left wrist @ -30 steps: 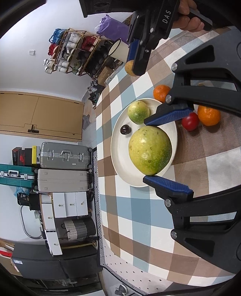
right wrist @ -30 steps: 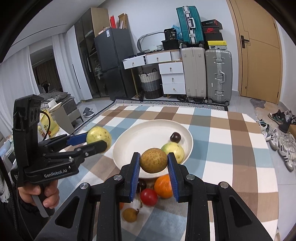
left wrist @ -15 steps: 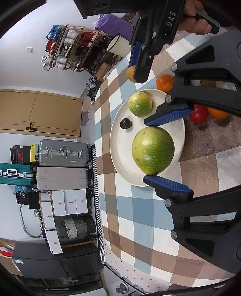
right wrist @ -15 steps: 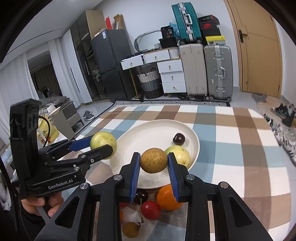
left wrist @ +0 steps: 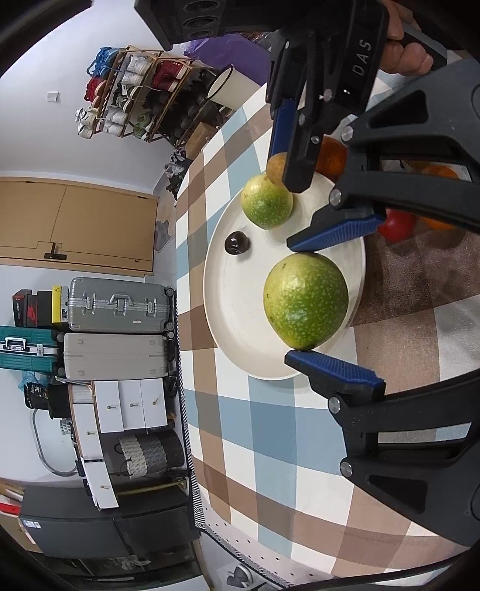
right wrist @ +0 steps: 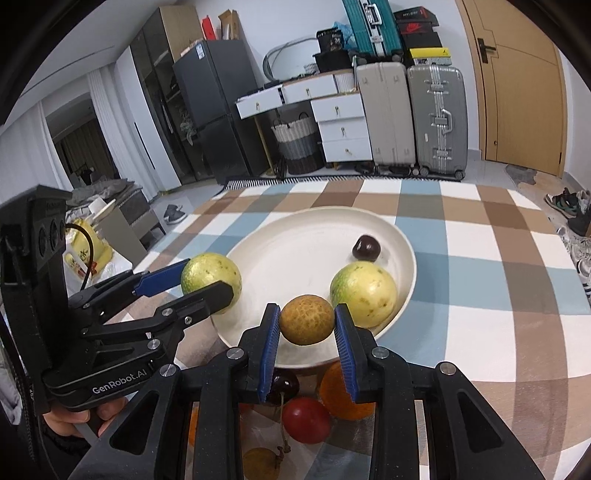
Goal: Organize fruits
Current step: 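Carry both fruits into the white plate while both tools open to release, then pull both open tools back from the plate toward the oranges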
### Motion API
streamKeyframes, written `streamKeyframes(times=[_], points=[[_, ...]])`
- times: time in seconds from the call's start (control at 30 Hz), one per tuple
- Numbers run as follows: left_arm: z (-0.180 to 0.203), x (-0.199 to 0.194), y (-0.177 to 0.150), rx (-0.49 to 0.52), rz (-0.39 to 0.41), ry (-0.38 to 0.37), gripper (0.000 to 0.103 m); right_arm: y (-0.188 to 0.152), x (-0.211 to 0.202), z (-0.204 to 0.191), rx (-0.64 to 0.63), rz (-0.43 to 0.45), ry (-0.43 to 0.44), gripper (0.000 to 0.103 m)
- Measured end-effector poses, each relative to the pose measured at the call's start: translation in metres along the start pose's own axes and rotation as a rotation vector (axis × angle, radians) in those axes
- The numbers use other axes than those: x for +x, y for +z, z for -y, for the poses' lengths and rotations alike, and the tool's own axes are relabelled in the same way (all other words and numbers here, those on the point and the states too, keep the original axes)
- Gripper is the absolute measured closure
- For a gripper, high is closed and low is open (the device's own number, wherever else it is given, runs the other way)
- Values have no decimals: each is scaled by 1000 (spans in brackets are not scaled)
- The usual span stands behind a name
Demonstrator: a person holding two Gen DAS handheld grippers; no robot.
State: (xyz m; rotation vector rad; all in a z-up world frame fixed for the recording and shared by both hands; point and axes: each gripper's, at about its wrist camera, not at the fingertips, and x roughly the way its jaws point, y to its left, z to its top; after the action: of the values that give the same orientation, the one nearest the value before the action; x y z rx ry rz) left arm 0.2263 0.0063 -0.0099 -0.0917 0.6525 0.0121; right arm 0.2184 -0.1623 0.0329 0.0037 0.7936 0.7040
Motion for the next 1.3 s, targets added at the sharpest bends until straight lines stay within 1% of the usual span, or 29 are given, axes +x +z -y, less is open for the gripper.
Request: streamKeyframes(times=[0.3,0.37,0.4,0.47,0.5,0.53,0.57,0.6,0.63,0.67,0.7,0.77,0.8,0.83,0.87,0.97,1.2,1.3], points=[[1,10,-1,7,-14,-10,50,-2,12,3,8,-36,-19,73],[1,11,-2,6,-23,-13,50,-2,10,5,14,-31,-27,66],[1,10,-2,2,-14,-11,50,-2,7,5,13,-20,-25,64],[0,8,0,3,-8,-15,49,-1,0,6,12,7,-38,53],[-1,7,1,1,-6,-17,45,-1,-4,8,14,18,-43,53],[-2,5,1,-3,-2,-16,36,0,-7,9,15,29,-47,53],[-4,2,0,-10,3,-14,31,0,-10,10,16,36,-55,52],[-5,1,0,-15,11,-14,23,0,-12,12,17,38,-62,51],[-6,-1,-1,-18,15,-12,20,0,-14,14,18,40,-66,45],[-6,-2,-1,-21,18,-12,20,0,-16,16,21,41,-70,35],[-7,-3,-1,-22,15,-13,19,-1,-18,17,21,43,-71,30],[-8,-4,-2,-22,-2,-13,14,-3,-24,19,16,51,-76,11],[-8,-6,-3,-22,-7,-11,11,-4,-25,20,10,51,-80,8],[-8,-7,-5,-22,-14,-8,5,-4,-27,20,2,50,-84,6],[-8,-9,-6,-23,-18,-10,2,-5,-28,20,-4,46,-88,4],[-8,-20,-10,-28,2,-22,1,-7,-30,23,-13,35,-85,1],[-6,-35,-21,-32,-5,-27,1,-13,-39,32,-20,26,-108,1],[-3,-40,-25,-25,-9,-45,1,-16,-41,37,-20,13,-134,1]])
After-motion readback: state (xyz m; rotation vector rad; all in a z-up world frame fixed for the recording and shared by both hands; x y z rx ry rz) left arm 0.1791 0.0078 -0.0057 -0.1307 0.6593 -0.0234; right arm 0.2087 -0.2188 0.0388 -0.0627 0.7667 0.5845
